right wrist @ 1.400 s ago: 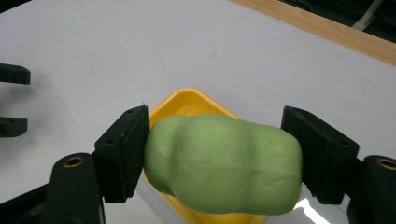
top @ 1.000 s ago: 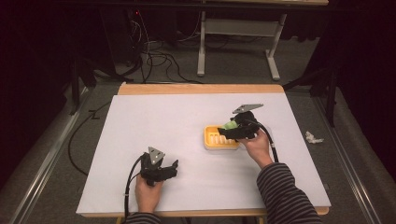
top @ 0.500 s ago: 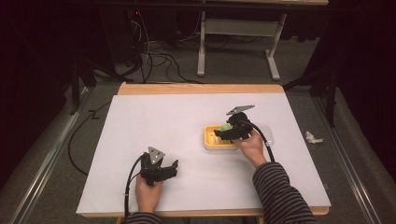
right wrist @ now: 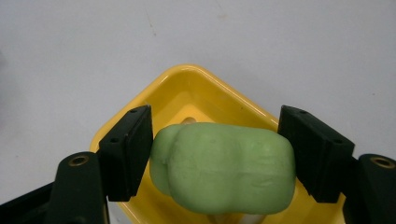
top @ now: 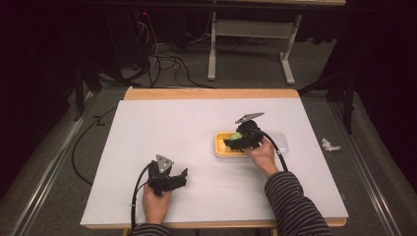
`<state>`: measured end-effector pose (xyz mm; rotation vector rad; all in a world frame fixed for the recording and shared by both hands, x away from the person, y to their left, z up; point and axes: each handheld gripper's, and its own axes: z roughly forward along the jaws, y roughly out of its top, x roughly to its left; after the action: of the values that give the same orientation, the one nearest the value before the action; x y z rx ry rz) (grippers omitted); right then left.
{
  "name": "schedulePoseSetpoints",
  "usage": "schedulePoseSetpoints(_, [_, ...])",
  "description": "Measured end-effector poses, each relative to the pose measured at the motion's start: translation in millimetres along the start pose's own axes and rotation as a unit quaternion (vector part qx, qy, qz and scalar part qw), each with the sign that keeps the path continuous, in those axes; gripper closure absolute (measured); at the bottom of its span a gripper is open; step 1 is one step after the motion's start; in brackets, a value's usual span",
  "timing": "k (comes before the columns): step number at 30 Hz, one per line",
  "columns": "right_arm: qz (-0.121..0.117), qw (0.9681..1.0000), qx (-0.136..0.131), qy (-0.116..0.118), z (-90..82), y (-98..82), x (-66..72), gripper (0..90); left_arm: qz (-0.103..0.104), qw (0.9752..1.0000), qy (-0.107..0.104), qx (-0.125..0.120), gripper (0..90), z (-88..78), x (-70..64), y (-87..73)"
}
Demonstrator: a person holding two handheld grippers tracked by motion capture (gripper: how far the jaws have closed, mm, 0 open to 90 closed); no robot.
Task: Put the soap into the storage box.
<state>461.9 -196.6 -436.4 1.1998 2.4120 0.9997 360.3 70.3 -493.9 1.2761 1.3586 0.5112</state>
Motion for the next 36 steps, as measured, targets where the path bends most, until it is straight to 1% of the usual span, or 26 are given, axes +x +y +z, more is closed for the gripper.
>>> schedulePoseSetpoints(1, [-0.004, 1.0000, -0.004, 0.002, -0.1, -0.2, -1.1, 29.1, 0.000, 1.0000, 0.000, 0.000, 18.1, 0.1, 0.0, 0.0])
schedulePoseSetpoints(2, [-0.002, 1.0000, -0.002, 0.000, -1.1, -0.3, -1.0, 29.3, 0.000, 1.0000, 0.000, 0.000, 18.1, 0.0, 0.0, 0.0])
schedulePoseSetpoints(4, [-0.006, 1.0000, 0.000, -0.006, -2.1, -1.0, -0.2, 29.4, 0.000, 1.0000, 0.001, 0.000, 18.1, 0.1, 0.0, 0.0])
schedulePoseSetpoints(6, [-0.013, 0.9999, 0.001, -0.006, -3.4, -2.1, -0.5, 29.3, 0.001, 1.0000, 0.001, 0.000, 18.1, 0.1, 0.2, 0.0])
schedulePoseSetpoints(14, [-0.010, 0.9999, 0.003, -0.003, -5.1, -3.8, -1.6, 29.6, -0.001, 1.0000, -0.001, -0.001, 18.1, -0.2, -0.2, 0.0])
schedulePoseSetpoints(16, [-0.009, 0.9999, 0.008, -0.004, -5.5, -4.3, -1.9, 29.7, -0.001, 1.0000, -0.001, -0.001, 18.1, -0.3, -0.2, 0.0])
schedulePoseSetpoints(18, [-0.011, 0.9999, 0.010, -0.006, -5.6, -4.5, -1.7, 30.3, 0.002, 1.0000, -0.002, 0.000, 17.9, -0.5, -0.2, -0.2])
schedulePoseSetpoints(21, [-0.021, 0.9995, 0.014, -0.021, -5.3, -5.9, -0.5, 31.5, 0.002, 1.0000, -0.002, -0.001, 17.8, -0.6, -0.2, -0.1])
schedulePoseSetpoints(25, [-0.022, 0.9994, 0.013, -0.025, -5.5, -6.0, -2.2, 33.3, 0.002, 1.0000, -0.002, 0.000, 17.8, -0.5, -0.1, -0.2])
schedulePoseSetpoints(28, [-0.023, 0.9992, 0.017, -0.027, -5.1, -6.6, -2.9, 33.1, 0.001, 1.0000, -0.002, 0.000, 17.8, -0.5, -0.1, -0.1])
schedulePoseSetpoints(36, [-0.021, 0.9994, 0.008, -0.027, -7.5, -6.2, -3.3, 32.9, -0.001, 1.0000, -0.002, -0.001, 17.8, -0.3, -0.3, -0.1])
